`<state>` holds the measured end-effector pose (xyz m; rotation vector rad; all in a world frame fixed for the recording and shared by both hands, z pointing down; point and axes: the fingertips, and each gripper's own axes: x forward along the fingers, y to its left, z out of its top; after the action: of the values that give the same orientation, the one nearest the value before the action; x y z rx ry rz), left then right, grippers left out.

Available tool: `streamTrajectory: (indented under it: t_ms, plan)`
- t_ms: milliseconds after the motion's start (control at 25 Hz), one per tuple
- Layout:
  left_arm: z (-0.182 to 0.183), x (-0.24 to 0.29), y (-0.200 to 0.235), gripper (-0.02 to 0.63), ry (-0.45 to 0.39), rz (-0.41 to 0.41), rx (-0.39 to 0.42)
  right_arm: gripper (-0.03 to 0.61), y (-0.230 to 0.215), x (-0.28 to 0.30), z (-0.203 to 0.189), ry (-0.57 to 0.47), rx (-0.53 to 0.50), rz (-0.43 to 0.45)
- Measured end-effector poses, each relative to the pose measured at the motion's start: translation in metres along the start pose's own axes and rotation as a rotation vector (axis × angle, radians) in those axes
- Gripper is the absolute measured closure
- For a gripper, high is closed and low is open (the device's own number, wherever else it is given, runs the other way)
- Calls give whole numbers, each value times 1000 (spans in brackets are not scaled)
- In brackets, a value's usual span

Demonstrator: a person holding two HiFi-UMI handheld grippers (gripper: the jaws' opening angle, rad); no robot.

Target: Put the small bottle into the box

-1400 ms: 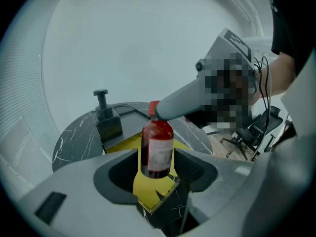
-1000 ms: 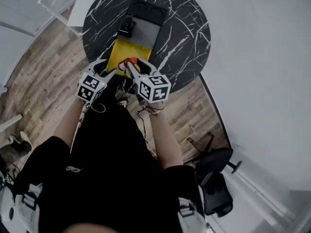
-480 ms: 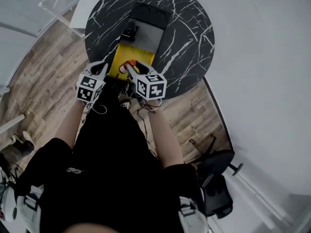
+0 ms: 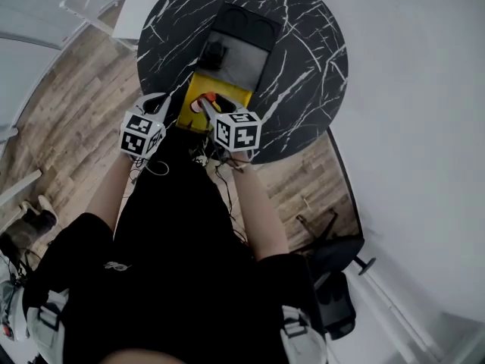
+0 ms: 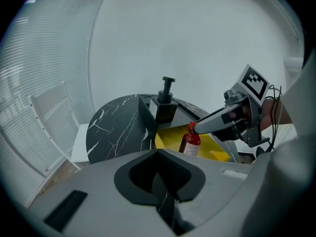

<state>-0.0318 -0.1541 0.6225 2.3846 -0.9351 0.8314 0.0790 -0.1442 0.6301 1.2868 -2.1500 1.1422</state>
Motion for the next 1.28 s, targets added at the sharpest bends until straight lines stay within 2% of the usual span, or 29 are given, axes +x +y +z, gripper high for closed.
streamTrajectory:
  t_ms: [400, 640, 960, 1280]
  plan:
    - [-3, 18, 15, 614, 51, -20, -15, 456, -6, 23, 10, 4, 42, -20]
    - [1, 33, 16, 614, 65, -51, -7, 456, -14, 26, 12, -31, 138, -57]
    - [9, 54, 24, 614, 76, -97, 1, 454, -19, 32, 12, -40, 213, -97]
    - [22, 77, 25, 614, 105, -170, 43, 456, -19, 44, 6, -26, 214, -135]
